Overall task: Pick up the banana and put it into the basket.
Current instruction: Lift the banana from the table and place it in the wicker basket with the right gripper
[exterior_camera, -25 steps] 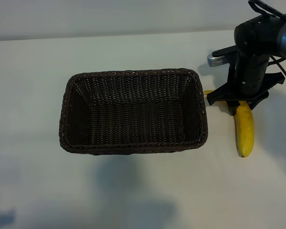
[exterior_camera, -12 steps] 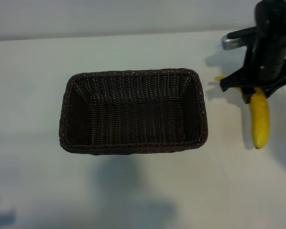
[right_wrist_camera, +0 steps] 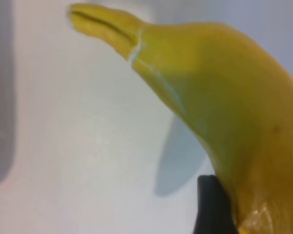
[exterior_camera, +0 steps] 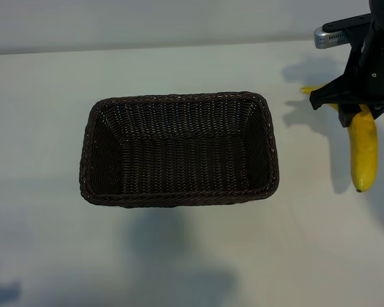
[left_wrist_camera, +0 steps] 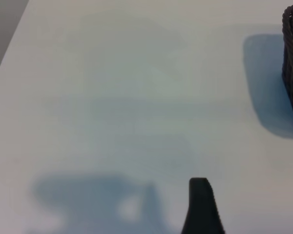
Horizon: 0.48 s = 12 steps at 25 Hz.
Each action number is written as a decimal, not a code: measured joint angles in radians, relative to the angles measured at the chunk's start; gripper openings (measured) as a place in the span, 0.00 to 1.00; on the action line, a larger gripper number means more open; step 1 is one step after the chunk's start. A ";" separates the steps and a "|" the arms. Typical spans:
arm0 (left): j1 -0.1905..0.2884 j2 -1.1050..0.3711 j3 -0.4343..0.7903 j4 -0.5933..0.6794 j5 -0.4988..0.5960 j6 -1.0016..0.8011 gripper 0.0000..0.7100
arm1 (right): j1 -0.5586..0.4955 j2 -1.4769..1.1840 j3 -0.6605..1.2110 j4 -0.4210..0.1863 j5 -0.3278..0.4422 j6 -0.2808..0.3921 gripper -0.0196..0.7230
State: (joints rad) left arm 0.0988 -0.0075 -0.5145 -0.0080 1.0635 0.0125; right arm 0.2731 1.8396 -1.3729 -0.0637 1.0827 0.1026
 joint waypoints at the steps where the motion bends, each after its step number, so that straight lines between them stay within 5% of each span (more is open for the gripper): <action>1: 0.000 0.000 0.000 0.000 0.000 0.000 0.73 | 0.000 0.000 0.000 0.021 0.000 -0.013 0.62; 5: 0.000 0.000 0.000 0.000 0.000 0.000 0.73 | 0.000 0.000 0.000 0.077 0.002 -0.048 0.62; 12: 0.000 0.000 0.000 0.000 0.000 0.000 0.73 | 0.000 0.000 -0.102 0.087 0.083 -0.056 0.62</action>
State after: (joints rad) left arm 0.0988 -0.0075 -0.5145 -0.0080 1.0635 0.0125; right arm 0.2731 1.8396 -1.4754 0.0234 1.1657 0.0469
